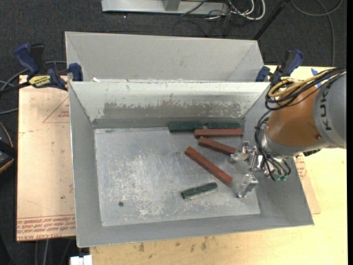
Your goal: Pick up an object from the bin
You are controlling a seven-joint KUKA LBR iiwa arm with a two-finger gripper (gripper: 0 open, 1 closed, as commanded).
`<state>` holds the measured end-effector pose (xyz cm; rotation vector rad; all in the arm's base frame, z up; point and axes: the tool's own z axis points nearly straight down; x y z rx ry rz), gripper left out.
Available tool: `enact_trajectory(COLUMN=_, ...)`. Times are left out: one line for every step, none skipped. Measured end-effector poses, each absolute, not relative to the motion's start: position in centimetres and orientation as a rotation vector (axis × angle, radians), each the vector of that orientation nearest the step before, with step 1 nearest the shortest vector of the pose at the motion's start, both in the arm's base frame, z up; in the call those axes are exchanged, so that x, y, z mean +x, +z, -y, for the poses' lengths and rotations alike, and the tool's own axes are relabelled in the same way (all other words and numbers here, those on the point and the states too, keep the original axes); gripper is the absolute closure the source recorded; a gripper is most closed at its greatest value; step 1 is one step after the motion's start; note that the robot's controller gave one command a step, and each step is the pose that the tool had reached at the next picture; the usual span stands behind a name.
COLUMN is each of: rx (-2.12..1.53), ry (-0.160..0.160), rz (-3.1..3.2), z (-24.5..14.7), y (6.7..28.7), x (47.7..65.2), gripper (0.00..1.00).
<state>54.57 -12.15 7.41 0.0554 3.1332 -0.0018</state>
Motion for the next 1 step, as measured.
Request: enact_trajectory(rx=0.055, ry=-0.002, rz=-3.133, z=12.15, y=7.41, x=54.58, gripper=0.00)
